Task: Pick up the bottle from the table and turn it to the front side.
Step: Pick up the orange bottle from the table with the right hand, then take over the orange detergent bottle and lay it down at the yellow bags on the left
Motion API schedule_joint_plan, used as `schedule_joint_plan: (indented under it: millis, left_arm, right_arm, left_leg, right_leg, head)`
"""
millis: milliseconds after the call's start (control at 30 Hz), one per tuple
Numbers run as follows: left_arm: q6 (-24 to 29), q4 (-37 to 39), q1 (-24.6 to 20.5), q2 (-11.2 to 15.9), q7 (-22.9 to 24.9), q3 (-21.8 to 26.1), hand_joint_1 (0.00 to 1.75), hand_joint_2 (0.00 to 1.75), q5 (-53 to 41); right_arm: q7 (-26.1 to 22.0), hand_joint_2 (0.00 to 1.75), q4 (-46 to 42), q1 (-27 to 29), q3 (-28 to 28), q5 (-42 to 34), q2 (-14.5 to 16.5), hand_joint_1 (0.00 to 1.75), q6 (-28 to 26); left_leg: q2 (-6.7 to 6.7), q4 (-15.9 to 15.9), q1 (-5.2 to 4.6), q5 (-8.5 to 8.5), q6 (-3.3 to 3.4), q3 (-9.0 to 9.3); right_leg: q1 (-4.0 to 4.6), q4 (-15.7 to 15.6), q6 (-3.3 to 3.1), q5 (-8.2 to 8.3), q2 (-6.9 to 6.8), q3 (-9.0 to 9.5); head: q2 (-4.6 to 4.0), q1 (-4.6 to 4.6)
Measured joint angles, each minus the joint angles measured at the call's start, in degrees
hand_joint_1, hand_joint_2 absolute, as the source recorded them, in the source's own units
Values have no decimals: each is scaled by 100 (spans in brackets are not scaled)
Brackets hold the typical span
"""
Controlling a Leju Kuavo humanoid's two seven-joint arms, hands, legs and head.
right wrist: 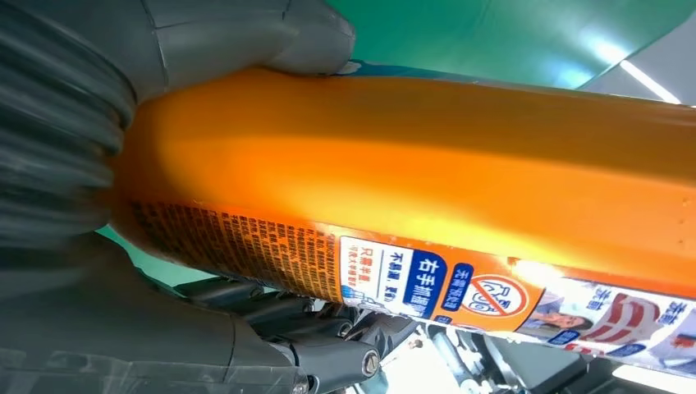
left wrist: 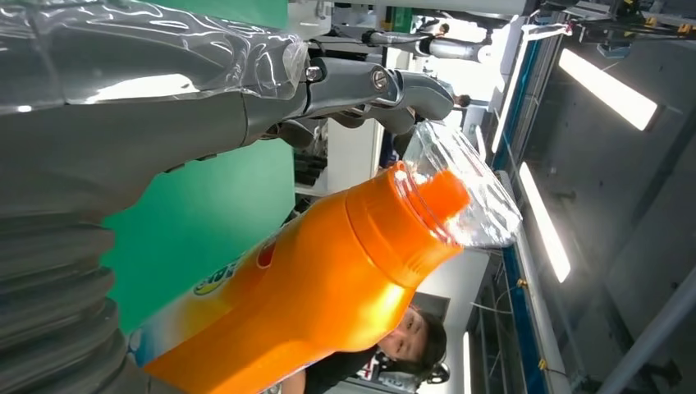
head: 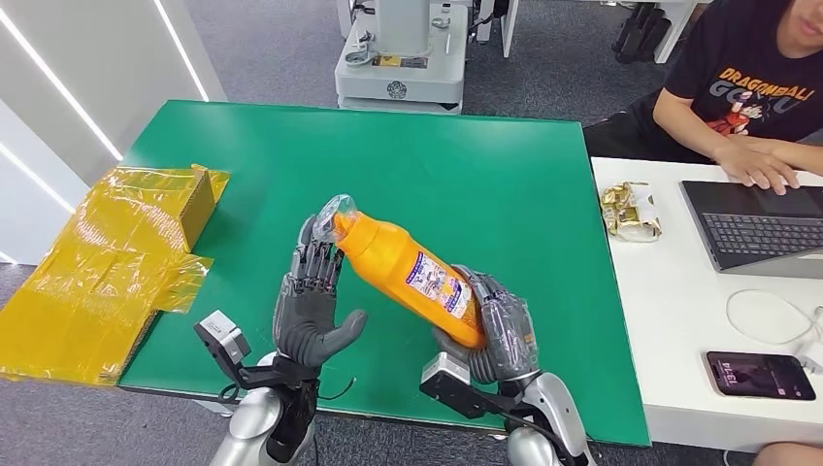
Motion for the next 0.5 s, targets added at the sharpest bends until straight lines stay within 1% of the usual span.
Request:
schedule_joint_plan:
  millis: [200,500]
  left_arm:
    - [-54,114,-18,-32,98,-19,0,175,-75]
    - [-74,262,-33,-66,109,-21,0,175,-83]
  right_arm:
    - [-166,175,110,-75,332,39,41,175,95]
    - [-191,175,136,-114,483,0,55,175,183]
  left_leg:
    - [1,0,0,0,0,-2]
    - [1,1,0,0,0,-3]
  right_leg:
    - [0,0,0,0,-1,-6]
    - [0,0,0,0,0,-6]
  head:
    - [0,-1]
    - [0,-1]
